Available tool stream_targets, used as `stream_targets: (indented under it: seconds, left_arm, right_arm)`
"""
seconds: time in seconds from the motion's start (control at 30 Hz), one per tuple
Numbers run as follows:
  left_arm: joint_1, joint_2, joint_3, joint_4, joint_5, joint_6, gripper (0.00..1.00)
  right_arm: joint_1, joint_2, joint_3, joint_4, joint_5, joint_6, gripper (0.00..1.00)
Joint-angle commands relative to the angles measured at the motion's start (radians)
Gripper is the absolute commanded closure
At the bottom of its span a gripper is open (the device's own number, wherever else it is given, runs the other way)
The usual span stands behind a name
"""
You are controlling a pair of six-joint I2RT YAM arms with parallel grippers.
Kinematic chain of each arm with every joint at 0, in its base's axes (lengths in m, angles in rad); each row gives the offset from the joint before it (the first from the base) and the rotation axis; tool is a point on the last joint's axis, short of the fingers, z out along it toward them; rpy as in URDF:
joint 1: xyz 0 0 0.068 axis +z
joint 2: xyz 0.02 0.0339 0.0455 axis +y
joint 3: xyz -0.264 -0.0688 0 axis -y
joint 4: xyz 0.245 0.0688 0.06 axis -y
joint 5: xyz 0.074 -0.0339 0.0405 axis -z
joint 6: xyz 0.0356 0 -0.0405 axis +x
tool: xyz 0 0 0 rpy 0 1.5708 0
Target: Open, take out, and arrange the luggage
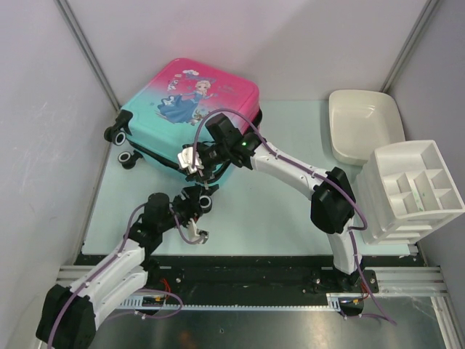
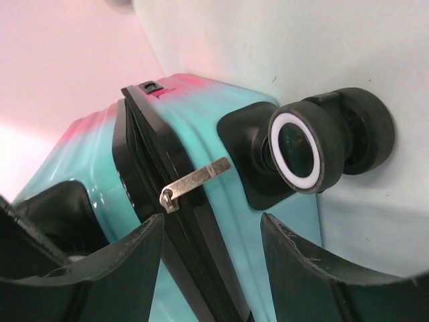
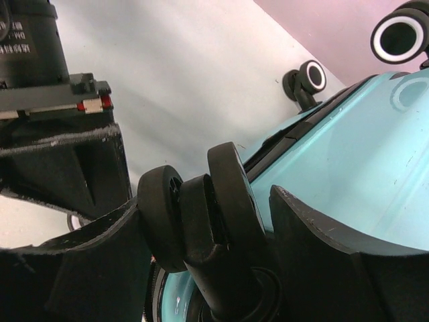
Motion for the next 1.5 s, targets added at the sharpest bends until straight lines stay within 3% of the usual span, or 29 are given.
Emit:
stream_targets:
  seconds: [0.0, 0.37, 0.67, 0.77, 1.0, 1.1, 1.3, 1.47]
  left_arm:
    - [-0.033, 0.059, 0.081, 0.009, -0.020, 0.188, 0.35]
    - [-0.149, 0.202, 0.198, -0.096, -0.113, 0.285, 0.31]
    - [-0.168, 0.364, 0.328, -0.207, -0.311, 0.358, 0.33]
    - [-0.171, 0.400, 0.345, -0.207, -0.345, 0.369, 0.39]
    - [-0.171, 0.426, 0.316, -0.161, -0.369, 0.363, 0.75]
    - [-0.171, 0.398, 0.276, -0.152, -0.383, 0.372, 0.86]
    - [-0.171, 0.380, 0.230, -0.150, -0.457, 0.311, 1.00]
    - [-0.171, 0.392, 0.229, -0.146, -0.497, 0.234, 1.00]
  right_arm:
    - [-0.115, 0.040, 0.042, 0.014, 0.139, 0.360, 1.00]
    - [-0.115, 0.043, 0.041, 0.005, 0.124, 0.370, 1.00]
    - [-0.113, 0.042, 0.041, 0.005, 0.118, 0.370, 1.00]
    - [-0.116, 0.042, 0.039, 0.006, 0.116, 0.372, 1.00]
    - [-0.116, 0.036, 0.023, 0.006, 0.104, 0.375, 1.00]
    - [-0.119, 0.034, 0.016, 0.009, 0.102, 0.375, 1.00]
    - [-0.122, 0.022, -0.007, 0.022, 0.104, 0.373, 1.00]
    - [-0.124, 0.013, -0.025, 0.026, 0.104, 0.370, 1.00]
